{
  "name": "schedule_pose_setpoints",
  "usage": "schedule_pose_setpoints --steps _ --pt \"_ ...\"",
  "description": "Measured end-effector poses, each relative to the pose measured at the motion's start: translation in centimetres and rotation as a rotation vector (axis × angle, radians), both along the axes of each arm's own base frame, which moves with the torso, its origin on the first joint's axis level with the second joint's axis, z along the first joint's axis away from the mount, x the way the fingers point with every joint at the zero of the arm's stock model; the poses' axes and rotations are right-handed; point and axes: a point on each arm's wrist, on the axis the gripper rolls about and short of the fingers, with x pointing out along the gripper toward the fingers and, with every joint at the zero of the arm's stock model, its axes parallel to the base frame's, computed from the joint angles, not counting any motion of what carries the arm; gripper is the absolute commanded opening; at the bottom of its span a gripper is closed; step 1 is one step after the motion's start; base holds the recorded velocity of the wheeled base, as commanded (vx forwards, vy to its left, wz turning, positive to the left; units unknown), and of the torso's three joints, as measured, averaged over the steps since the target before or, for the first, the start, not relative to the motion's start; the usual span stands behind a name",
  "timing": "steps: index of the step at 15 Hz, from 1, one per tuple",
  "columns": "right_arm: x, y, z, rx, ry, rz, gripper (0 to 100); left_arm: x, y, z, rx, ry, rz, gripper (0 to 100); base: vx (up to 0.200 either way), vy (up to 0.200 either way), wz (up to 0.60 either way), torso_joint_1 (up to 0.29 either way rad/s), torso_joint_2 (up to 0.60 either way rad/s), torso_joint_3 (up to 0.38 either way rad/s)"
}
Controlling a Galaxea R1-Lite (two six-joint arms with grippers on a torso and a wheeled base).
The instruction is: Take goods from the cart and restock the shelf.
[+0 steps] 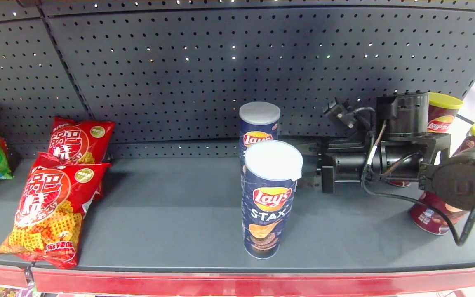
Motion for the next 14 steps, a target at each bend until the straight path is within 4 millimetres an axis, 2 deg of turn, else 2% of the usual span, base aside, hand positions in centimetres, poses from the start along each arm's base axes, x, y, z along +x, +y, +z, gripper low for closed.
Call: schedule_pose_setpoints --steps 6,14 --pt "-2.9 -1.7 -0.8 -0.014 0.040 0.008 100 0.0 0.0 0.0 0.000 0.000 0.001 100 0.000 0.000 0.00 0.000 0.00 0.000" --pt "-3.5 -1.9 -0.3 -0.008 0.029 0.007 100 0.0 0.0 0.0 0.000 0.000 0.000 100 0.000 0.000 0.00 0.000 0.00 0.000"
